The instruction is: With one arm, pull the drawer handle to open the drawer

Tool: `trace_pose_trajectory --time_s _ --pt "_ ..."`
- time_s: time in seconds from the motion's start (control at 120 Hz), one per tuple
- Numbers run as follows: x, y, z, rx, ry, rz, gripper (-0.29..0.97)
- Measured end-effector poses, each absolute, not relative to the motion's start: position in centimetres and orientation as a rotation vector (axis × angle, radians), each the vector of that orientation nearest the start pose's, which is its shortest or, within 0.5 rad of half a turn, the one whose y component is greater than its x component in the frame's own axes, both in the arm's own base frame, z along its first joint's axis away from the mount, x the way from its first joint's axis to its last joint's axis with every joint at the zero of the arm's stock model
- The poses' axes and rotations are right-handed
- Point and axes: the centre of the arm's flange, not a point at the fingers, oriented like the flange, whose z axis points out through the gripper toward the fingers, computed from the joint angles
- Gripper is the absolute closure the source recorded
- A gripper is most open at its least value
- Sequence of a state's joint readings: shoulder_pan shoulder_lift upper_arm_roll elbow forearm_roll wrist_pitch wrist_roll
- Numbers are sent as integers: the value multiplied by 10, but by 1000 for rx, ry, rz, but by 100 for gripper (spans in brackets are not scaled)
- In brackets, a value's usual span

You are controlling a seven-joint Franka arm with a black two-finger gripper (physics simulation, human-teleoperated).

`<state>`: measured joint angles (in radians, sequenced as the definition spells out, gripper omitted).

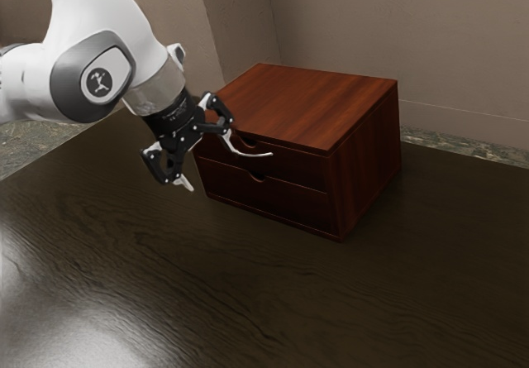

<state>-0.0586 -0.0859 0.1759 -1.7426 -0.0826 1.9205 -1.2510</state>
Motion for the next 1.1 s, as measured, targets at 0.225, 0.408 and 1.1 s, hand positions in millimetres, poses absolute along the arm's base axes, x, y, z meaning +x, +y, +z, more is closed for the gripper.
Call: trace_pose_trajectory --time_s 0.225,0.408,1.1 --pt "565 66 600 -2498 -2300 -398 0" --pt "567 67 590 -2447 -2390 -455 0" --pt "586 82 561 -2311 -2553 -559 0"
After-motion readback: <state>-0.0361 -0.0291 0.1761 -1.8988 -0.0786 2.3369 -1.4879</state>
